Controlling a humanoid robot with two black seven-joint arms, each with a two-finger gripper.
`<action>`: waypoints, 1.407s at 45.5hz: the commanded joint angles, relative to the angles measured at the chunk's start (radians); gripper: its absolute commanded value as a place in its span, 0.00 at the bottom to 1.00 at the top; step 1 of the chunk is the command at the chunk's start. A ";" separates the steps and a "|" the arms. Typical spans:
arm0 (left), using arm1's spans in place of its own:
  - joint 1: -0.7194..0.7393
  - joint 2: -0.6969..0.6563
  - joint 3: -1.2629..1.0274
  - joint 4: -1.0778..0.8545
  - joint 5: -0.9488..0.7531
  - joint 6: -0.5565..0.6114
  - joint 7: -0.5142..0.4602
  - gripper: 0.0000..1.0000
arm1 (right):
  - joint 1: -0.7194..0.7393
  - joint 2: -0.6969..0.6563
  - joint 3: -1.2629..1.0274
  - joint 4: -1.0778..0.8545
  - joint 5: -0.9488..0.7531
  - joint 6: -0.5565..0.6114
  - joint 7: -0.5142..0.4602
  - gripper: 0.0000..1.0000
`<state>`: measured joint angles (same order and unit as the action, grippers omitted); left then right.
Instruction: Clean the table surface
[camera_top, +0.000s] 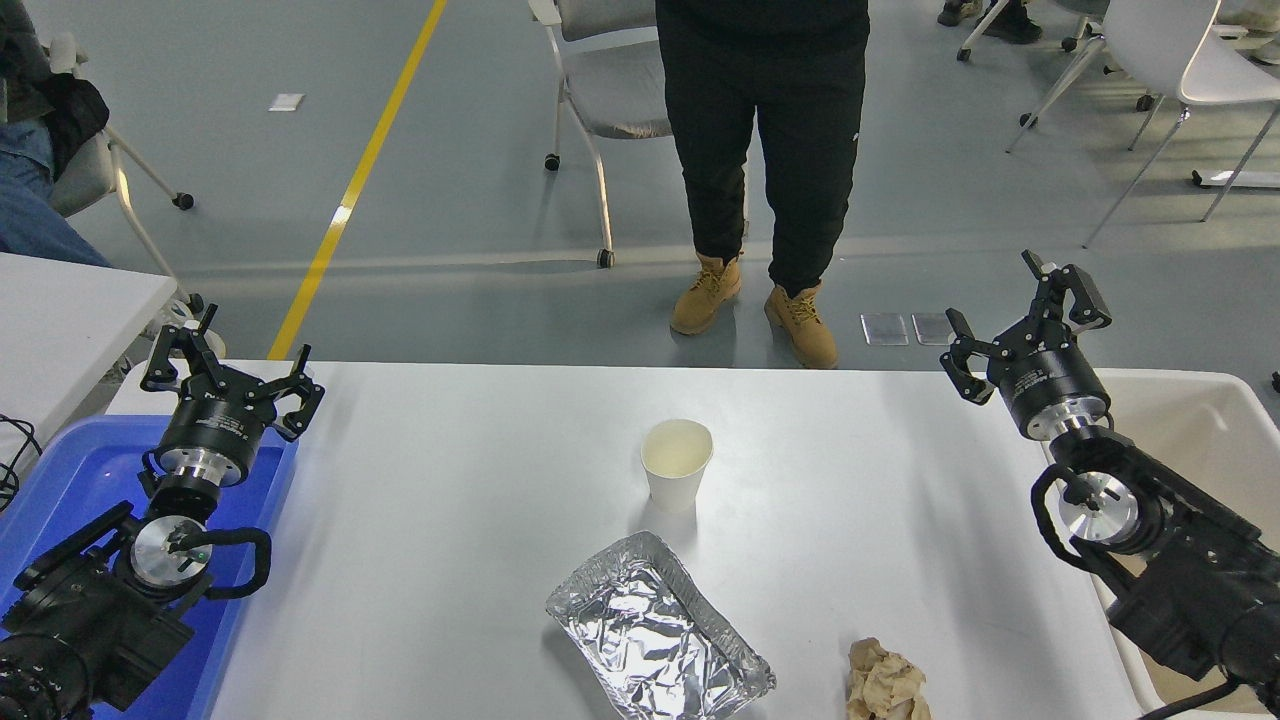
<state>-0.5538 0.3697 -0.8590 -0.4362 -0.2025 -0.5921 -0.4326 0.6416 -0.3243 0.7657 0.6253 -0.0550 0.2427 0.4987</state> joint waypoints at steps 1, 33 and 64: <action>0.000 0.000 0.000 -0.001 0.000 -0.003 -0.002 1.00 | -0.003 0.001 0.004 0.001 0.001 0.000 0.000 0.97; 0.000 0.000 0.000 0.001 0.000 0.000 -0.002 1.00 | 0.001 -0.001 -0.002 -0.003 0.000 0.001 0.000 0.97; 0.000 0.000 0.000 -0.001 0.000 -0.002 0.000 1.00 | 0.165 -0.179 -0.290 -0.045 -0.002 0.010 -0.006 0.97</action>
<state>-0.5538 0.3697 -0.8590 -0.4367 -0.2025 -0.5923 -0.4340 0.7119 -0.3985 0.6930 0.5768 -0.0561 0.2455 0.4967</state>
